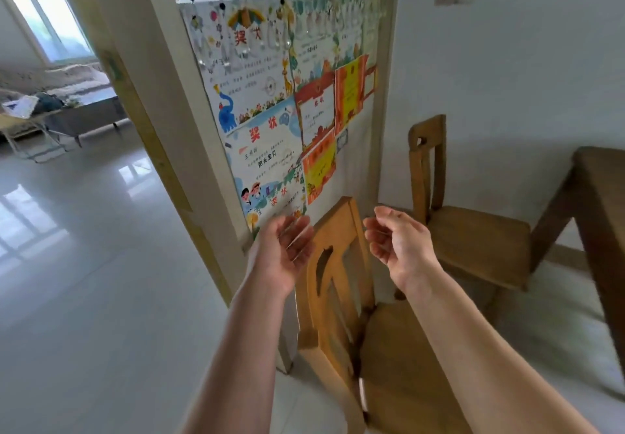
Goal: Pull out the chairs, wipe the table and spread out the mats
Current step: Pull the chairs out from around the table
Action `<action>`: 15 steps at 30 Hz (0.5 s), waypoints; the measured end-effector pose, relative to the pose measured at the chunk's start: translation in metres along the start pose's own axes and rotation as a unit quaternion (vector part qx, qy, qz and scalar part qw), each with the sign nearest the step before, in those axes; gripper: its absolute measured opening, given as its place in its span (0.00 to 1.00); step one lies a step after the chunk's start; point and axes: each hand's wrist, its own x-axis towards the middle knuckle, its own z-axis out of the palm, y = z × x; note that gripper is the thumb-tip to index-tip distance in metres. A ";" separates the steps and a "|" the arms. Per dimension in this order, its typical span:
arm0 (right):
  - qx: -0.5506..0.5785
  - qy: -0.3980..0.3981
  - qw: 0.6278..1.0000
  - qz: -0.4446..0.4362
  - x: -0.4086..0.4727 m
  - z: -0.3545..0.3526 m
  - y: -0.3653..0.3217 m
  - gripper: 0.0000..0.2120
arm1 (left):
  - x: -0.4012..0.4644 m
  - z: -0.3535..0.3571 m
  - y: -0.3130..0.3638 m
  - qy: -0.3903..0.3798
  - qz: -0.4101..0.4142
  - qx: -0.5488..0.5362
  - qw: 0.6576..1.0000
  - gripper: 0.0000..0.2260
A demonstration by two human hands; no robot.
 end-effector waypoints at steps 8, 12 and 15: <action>-0.004 0.067 0.998 -0.004 0.065 0.023 0.028 0.05 | 0.107 0.014 -0.006 0.003 -0.053 0.232 0.971 0.08; 0.004 0.122 0.992 0.021 0.089 0.048 0.061 0.06 | 0.162 0.002 -0.007 -0.067 -0.115 0.346 0.929 0.12; -0.017 0.162 0.985 0.050 0.100 0.069 0.088 0.07 | 0.191 -0.013 -0.005 -0.105 -0.157 0.410 0.893 0.11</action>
